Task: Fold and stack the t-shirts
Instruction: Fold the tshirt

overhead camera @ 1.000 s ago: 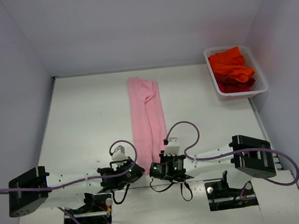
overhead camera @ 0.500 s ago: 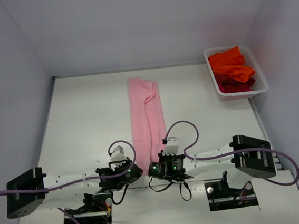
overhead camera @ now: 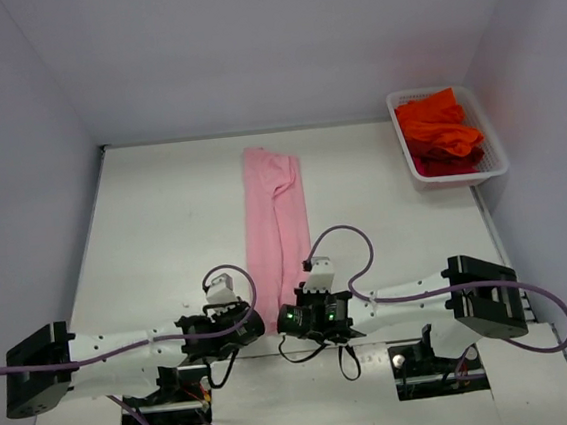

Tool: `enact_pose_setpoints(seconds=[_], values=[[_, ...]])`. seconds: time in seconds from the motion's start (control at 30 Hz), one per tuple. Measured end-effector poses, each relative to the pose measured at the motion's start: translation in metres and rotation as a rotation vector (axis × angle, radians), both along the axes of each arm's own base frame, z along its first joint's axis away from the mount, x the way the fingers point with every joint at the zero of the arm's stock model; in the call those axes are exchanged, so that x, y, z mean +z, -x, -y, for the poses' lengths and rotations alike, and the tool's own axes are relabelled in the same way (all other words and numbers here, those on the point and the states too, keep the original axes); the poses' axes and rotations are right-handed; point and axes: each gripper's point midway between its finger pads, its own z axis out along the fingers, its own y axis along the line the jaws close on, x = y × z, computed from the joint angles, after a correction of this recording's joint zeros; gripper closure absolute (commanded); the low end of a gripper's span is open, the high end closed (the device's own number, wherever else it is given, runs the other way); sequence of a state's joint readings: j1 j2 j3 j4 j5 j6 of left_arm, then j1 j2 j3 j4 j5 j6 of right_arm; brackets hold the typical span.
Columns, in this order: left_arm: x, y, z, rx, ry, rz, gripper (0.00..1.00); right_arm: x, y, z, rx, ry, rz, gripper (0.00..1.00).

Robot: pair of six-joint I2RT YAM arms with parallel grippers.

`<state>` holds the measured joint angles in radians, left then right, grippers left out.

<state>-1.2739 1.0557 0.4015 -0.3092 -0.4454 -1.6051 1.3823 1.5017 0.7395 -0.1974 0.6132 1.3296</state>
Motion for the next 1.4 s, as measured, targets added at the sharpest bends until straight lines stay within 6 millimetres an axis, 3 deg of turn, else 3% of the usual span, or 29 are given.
enact_pose_setpoints(seconds=[0.6, 0.97, 1.4], values=[[0.022, -0.030, -0.009, -0.003, -0.059, 0.035, 1.00, 0.021, -0.010, -0.005, 0.017, -0.001, 0.045, 1.00], [0.047, -0.043, -0.001, -0.032, -0.056, 0.075, 1.00, 0.041, -0.024, -0.005, 0.023, 0.012, 0.084, 1.00], [0.067, -0.062, -0.006, -0.026, -0.086, 0.103, 1.00, 0.067, -0.047, -0.009, 0.015, 0.018, 0.136, 1.00]])
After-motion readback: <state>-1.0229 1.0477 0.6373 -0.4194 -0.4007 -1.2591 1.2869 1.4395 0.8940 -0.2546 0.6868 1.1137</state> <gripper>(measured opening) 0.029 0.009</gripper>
